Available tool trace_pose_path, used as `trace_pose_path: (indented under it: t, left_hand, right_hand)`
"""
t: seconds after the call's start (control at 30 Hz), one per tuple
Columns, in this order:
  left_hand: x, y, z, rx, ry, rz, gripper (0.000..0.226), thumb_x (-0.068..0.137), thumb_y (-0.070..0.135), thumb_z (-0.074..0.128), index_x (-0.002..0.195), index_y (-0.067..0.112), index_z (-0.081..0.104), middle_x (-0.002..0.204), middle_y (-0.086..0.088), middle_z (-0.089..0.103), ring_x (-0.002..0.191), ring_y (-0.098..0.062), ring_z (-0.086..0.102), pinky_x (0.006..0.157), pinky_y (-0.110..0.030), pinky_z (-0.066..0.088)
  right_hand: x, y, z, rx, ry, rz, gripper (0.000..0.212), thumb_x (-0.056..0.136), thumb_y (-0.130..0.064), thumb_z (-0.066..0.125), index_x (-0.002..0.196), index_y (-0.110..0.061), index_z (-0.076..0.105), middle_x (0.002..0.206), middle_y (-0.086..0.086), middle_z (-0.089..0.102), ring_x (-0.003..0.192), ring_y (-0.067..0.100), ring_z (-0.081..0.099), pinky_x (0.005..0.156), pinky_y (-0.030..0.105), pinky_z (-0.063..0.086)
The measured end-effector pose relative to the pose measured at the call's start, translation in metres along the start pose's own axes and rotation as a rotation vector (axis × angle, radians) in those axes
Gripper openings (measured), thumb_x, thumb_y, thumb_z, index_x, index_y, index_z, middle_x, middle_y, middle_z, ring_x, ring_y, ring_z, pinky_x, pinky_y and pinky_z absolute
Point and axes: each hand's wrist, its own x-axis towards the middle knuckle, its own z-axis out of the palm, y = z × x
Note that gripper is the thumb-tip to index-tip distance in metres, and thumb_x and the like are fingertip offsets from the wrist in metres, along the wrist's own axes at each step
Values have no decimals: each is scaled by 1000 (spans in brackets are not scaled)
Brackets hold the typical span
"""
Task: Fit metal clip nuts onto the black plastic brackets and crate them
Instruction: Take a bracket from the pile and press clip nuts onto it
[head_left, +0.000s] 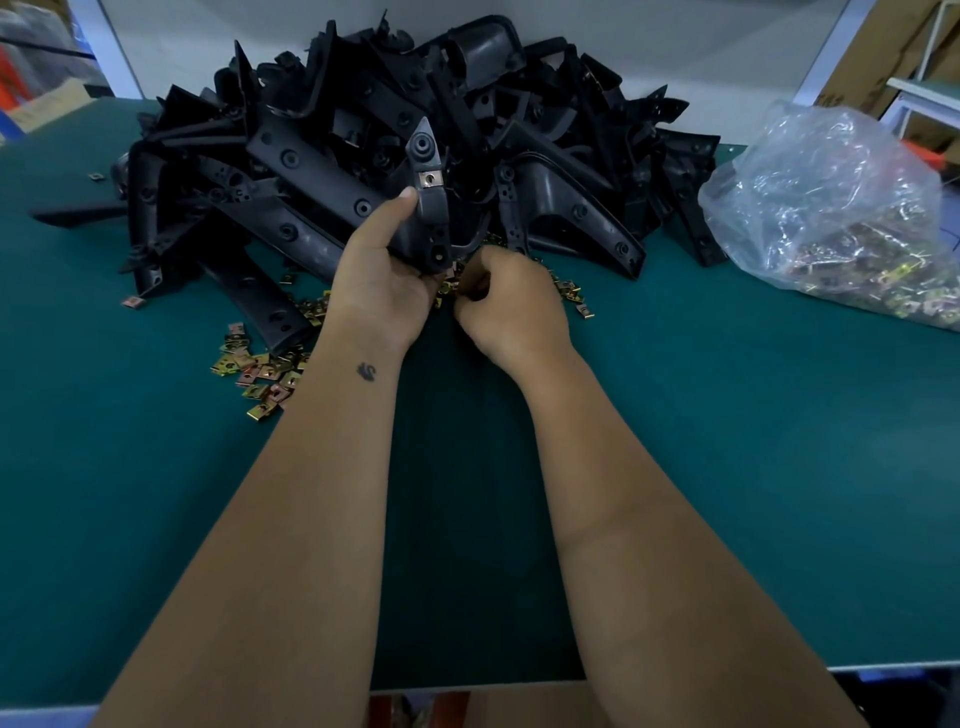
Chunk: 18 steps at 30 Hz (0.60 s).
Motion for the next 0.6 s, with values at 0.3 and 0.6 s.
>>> trace_pose_path:
  t: [0.3, 0.6]
  left_hand:
    - [1, -3, 0, 18, 75, 8, 54, 92, 3, 63, 143, 2, 45, 131, -18, 62, 105, -28, 65, 64, -29, 57]
    - [4, -12, -1, 144, 26, 74, 49, 83, -14, 65, 124, 6, 46, 110, -15, 66, 102, -27, 67, 90, -49, 57]
  right_hand:
    - [6, 1, -11, 737, 195, 159, 17, 90, -5, 66, 102, -13, 73, 90, -8, 70, 88, 4, 66, 78, 12, 51]
    - [3, -2, -17, 988, 222, 179, 17, 88, 2, 66, 90, -13, 72, 83, 2, 71, 75, 5, 66, 72, 17, 52]
